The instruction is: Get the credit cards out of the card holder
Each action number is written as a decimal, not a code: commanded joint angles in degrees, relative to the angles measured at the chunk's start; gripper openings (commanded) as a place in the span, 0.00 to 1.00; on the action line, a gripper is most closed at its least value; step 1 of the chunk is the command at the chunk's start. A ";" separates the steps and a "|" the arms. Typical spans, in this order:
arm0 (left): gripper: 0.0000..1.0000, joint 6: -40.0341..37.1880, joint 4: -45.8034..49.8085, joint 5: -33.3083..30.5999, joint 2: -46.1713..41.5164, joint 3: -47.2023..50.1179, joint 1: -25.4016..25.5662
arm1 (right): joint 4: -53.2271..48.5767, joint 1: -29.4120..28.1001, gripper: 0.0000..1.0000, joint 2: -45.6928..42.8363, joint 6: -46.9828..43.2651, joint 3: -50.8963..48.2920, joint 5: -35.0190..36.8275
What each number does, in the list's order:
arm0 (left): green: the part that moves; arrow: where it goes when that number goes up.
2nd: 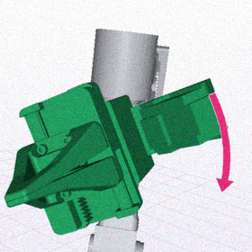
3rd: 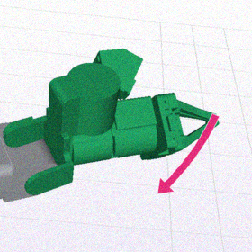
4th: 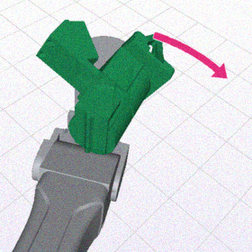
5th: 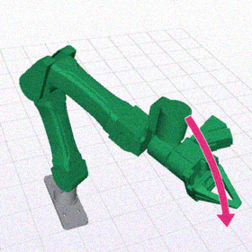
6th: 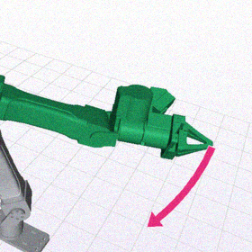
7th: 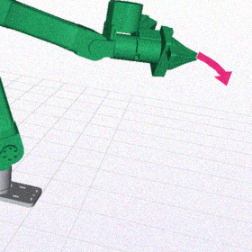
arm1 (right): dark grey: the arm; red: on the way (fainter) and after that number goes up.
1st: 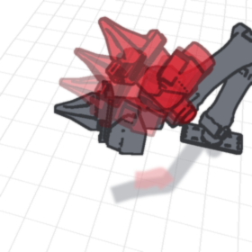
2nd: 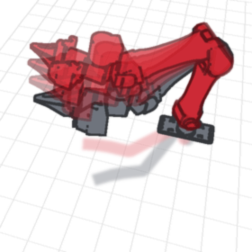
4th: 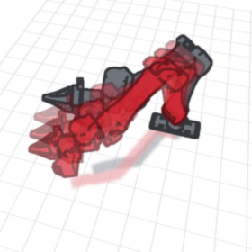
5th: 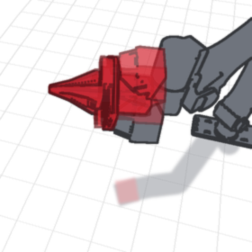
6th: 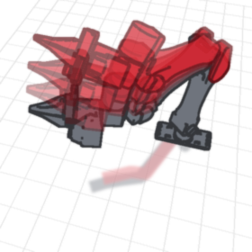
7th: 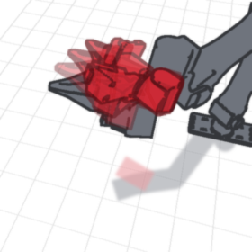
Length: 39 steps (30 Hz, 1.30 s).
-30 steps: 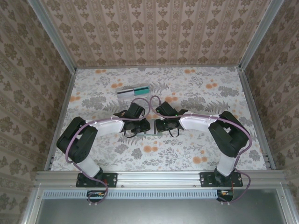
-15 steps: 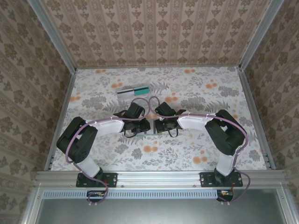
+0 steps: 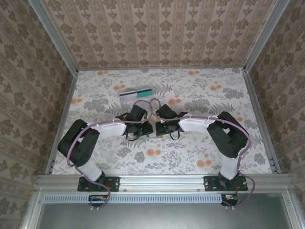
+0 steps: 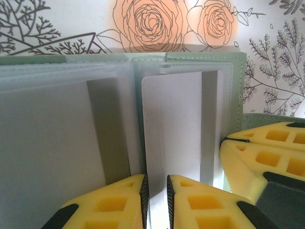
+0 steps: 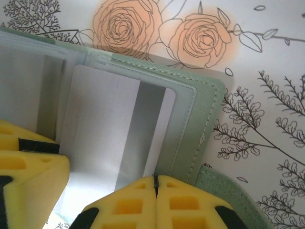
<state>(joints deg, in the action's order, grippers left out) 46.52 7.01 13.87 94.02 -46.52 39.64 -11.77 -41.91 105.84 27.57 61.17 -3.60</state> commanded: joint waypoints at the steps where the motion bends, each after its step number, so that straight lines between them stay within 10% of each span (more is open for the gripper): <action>1: 0.21 -0.67 3.54 -1.25 -1.34 0.04 -0.45 | -1.21 -1.04 0.04 2.52 0.30 0.27 -0.64; 39: 0.20 -4.65 4.40 -1.66 -4.68 5.91 -5.23 | -3.17 -3.25 0.06 4.54 0.36 4.14 0.15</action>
<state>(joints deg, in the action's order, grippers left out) 42.37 9.43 13.04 88.86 -42.39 34.44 -13.10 -44.31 108.33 27.59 64.69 -3.14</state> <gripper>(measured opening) 0.201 0.065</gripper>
